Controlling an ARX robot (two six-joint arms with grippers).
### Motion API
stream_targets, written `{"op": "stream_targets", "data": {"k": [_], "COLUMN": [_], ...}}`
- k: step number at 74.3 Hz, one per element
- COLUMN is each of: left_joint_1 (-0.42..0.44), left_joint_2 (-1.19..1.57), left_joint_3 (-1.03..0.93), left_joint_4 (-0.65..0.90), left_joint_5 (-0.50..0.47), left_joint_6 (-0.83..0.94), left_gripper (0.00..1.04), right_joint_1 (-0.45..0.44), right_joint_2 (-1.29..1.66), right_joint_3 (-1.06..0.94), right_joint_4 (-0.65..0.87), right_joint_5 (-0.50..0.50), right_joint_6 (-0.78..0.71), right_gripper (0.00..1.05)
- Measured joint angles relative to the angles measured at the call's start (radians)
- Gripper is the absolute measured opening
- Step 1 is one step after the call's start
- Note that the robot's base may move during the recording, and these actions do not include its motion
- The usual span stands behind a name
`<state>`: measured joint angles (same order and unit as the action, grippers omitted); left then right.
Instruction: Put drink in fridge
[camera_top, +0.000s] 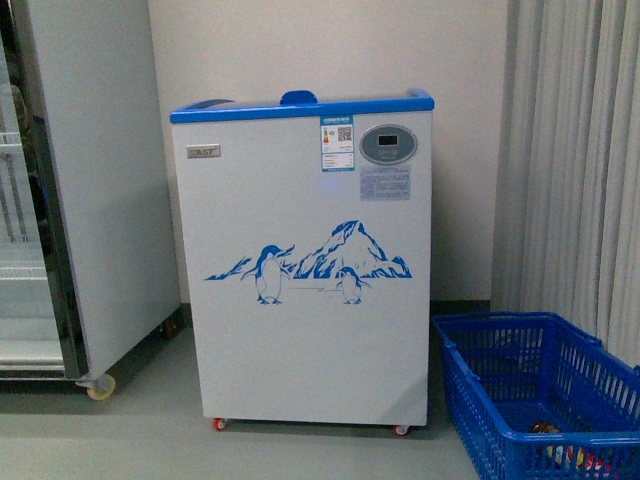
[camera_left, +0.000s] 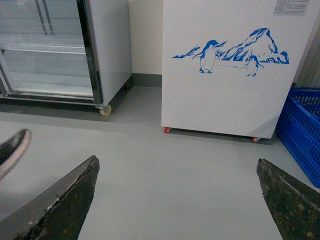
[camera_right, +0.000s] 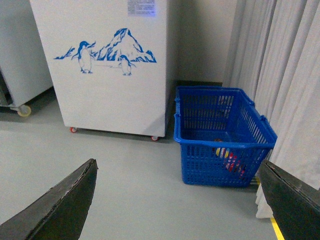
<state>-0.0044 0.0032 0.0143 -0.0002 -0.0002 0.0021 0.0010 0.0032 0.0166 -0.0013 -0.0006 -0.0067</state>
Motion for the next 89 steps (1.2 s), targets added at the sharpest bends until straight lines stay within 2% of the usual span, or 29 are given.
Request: {"op": "stream_targets", "data": {"k": [89], "left_joint_1": [0.000], "left_joint_2": [0.000], "left_joint_3": [0.000], "left_joint_4": [0.000], "left_joint_5": [0.000], "left_joint_6": [0.000], "left_gripper": [0.97], "right_joint_1": [0.000], "right_joint_2": [0.000], "right_joint_3": [0.000], "right_joint_4": [0.000], "right_joint_5": [0.000], "right_joint_6": [0.000], "right_gripper": [0.97]}}
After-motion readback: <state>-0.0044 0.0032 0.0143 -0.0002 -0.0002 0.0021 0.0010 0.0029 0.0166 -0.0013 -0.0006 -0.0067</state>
